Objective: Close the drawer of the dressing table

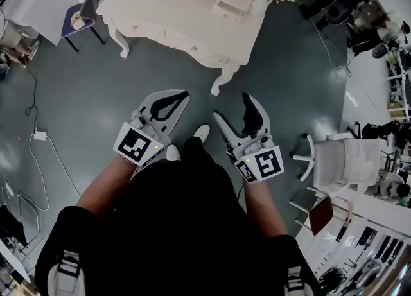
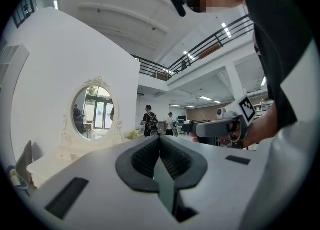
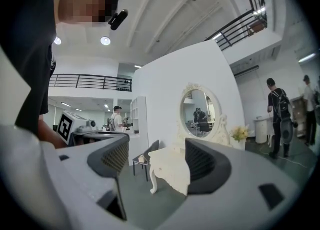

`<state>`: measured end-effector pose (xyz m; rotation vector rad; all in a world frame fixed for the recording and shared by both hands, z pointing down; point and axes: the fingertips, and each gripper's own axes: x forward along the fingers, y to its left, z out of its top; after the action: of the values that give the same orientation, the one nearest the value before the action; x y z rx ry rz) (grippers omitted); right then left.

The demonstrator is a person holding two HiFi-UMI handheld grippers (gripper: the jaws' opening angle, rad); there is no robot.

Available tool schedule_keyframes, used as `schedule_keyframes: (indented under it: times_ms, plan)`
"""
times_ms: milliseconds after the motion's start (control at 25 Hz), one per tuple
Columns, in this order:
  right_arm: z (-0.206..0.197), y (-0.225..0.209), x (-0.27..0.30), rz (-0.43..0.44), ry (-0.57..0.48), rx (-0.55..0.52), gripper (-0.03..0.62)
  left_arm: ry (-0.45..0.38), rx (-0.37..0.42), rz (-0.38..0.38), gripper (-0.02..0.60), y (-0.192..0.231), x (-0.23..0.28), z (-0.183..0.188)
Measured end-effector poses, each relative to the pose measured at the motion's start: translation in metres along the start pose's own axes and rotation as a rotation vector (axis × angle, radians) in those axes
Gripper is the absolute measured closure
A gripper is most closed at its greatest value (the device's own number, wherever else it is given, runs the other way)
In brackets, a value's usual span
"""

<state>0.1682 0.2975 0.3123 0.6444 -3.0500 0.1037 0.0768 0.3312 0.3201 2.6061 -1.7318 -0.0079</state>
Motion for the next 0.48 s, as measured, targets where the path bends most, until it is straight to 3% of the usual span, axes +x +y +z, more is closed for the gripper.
schedule_keyframes:
  times_ms: [480]
  plan:
    - [-0.001,-0.093,0.056,0.017,0.006,-0.006,0.258,0.021,0.016,0.041,0.586,0.048,0.08,-0.005]
